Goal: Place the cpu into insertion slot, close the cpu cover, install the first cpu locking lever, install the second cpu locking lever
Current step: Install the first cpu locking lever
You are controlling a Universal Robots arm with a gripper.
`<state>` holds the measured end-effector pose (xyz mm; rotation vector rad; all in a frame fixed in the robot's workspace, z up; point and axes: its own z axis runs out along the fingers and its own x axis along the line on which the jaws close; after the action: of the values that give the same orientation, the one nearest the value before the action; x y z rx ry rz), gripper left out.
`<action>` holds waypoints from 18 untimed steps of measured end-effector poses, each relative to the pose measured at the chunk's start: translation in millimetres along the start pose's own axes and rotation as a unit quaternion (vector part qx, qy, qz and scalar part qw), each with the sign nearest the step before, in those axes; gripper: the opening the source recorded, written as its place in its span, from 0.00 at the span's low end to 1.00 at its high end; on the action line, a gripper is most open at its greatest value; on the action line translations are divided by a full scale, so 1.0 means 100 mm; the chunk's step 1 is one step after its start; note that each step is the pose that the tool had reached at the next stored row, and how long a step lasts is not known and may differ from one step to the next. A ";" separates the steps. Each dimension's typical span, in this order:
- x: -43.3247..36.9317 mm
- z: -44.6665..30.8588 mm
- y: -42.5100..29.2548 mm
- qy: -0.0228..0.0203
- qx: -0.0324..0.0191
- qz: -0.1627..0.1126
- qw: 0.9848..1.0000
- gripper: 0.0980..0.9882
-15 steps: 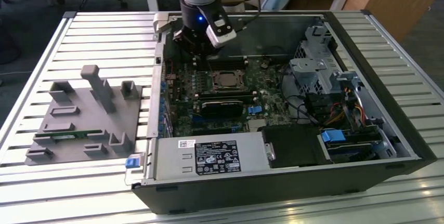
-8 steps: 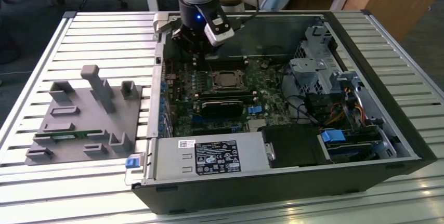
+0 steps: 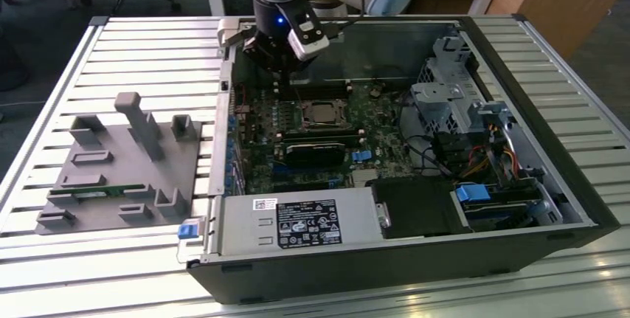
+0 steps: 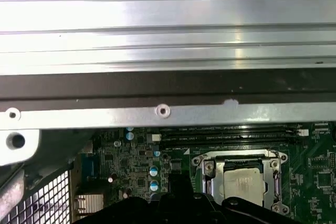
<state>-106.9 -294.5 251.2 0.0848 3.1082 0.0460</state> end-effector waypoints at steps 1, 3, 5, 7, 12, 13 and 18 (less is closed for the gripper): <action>0.001 0.001 0.014 0.000 0.000 0.000 1.000 0.01; 0.002 0.003 0.038 0.000 0.000 0.000 1.000 0.01; 0.000 0.004 0.048 0.000 0.000 0.000 1.000 0.01; -0.020 0.005 0.053 0.000 0.000 0.000 1.000 0.01; -0.125 0.009 0.062 0.002 0.000 0.000 1.000 0.01; -0.146 0.010 0.063 0.003 0.000 0.000 1.000 0.01; -0.292 0.020 0.072 0.005 0.000 0.000 1.000 0.01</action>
<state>-77.3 -288.8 250.3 0.0854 3.1189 0.0457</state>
